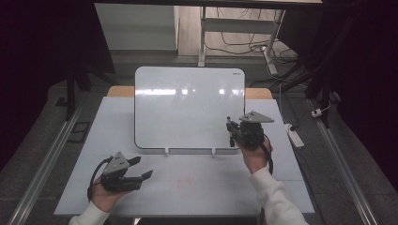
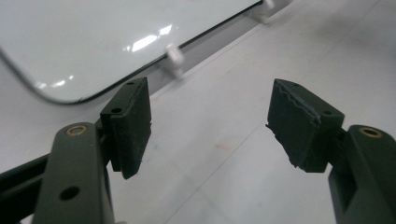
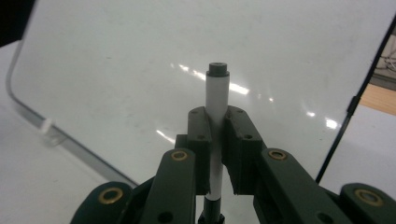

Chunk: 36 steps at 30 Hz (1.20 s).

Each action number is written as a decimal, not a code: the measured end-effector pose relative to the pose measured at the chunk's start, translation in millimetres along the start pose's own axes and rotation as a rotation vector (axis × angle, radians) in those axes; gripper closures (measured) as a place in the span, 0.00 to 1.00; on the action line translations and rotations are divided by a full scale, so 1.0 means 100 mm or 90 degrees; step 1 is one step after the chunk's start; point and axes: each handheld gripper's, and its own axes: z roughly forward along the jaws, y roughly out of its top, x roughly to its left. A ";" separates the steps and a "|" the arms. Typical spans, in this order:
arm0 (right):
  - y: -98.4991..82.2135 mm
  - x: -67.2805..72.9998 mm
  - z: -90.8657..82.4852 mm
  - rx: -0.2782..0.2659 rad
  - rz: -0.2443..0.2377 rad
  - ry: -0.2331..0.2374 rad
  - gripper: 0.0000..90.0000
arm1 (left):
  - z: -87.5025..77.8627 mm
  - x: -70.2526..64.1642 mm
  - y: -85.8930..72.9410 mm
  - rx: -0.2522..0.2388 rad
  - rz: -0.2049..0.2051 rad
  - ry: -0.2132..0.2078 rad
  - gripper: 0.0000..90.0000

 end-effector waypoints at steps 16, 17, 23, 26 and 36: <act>0.09 -0.22 0.54 0.085 0.019 -0.054 0.89 | 0.01 0.09 -0.08 0.043 0.028 0.052 0.37; 0.09 -0.23 0.54 0.085 0.023 -0.055 0.89 | 0.01 0.09 -0.08 0.044 0.028 0.052 0.37; 0.09 -0.21 0.53 0.088 -0.011 -0.069 0.89 | 0.02 0.07 -0.09 0.049 0.039 0.054 0.38; 0.08 -0.22 0.53 0.086 -0.019 -0.071 0.87 | 0.03 0.07 -0.09 0.050 0.040 0.054 0.38; 0.05 -0.17 0.34 0.030 -0.043 -0.051 0.59 | 0.01 0.09 -0.09 0.040 0.032 0.058 0.38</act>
